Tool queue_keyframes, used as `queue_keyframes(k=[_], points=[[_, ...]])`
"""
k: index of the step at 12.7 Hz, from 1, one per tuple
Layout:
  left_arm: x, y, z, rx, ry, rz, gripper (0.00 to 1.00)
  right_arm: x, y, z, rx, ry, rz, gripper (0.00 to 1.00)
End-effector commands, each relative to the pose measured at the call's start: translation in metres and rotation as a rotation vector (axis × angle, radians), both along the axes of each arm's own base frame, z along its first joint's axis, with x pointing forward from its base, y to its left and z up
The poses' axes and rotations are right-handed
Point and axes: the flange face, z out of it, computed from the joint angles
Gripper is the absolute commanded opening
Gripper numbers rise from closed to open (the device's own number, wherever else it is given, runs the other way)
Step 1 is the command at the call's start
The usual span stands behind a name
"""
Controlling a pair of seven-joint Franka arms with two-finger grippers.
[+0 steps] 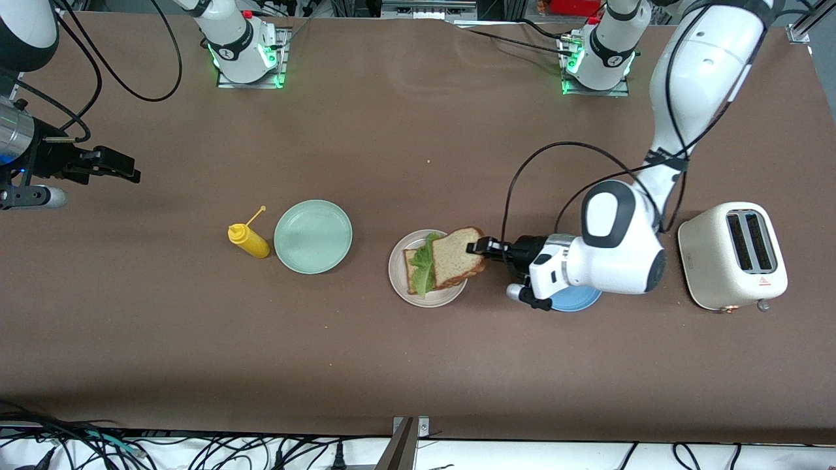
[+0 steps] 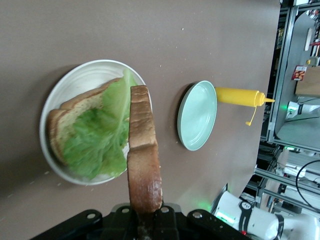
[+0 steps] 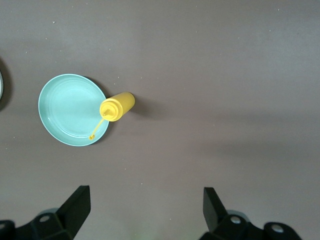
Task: Make sandwich in beige plate with both arms
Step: 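Carry the bread slice with the left gripper over the beige plate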
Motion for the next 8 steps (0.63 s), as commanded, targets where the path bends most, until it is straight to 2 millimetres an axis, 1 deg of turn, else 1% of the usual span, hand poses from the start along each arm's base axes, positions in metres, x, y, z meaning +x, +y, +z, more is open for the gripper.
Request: queue_keyframes(k=[1, 2, 3, 4, 6, 7, 8], points=[[0.0, -0.023, -0.014, -0.064, 0.002, 0.029, 0.0, -0.001, 0.001, 0.004, 0.008, 0.004, -0.008, 1.0], [-0.001, -0.028, -0.025, -0.093, 0.009, 0.048, 0.0, 0.0, 0.0, 0.004, 0.003, -0.001, -0.008, 1.0], [-0.004, -0.037, -0.031, -0.105, -0.017, 0.035, 0.0, 0.0, -0.001, 0.005, 0.0, -0.005, -0.011, 1.0], [-0.004, -0.037, -0.036, -0.109, -0.045, 0.022, 0.0, 0.002, -0.001, 0.006, -0.014, -0.018, -0.008, 1.0], [-0.006, -0.036, -0.062, -0.118, -0.066, -0.004, 0.0, 0.006, -0.002, 0.007, -0.057, -0.05, 0.002, 1.0], [-0.007, -0.036, -0.066, -0.122, -0.076, -0.016, 0.0, 0.006, -0.003, 0.009, -0.057, -0.059, 0.002, 1.0], [-0.009, -0.04, -0.068, -0.115, -0.08, -0.032, 0.04, 0.007, -0.002, 0.007, -0.058, -0.058, 0.0, 1.0]])
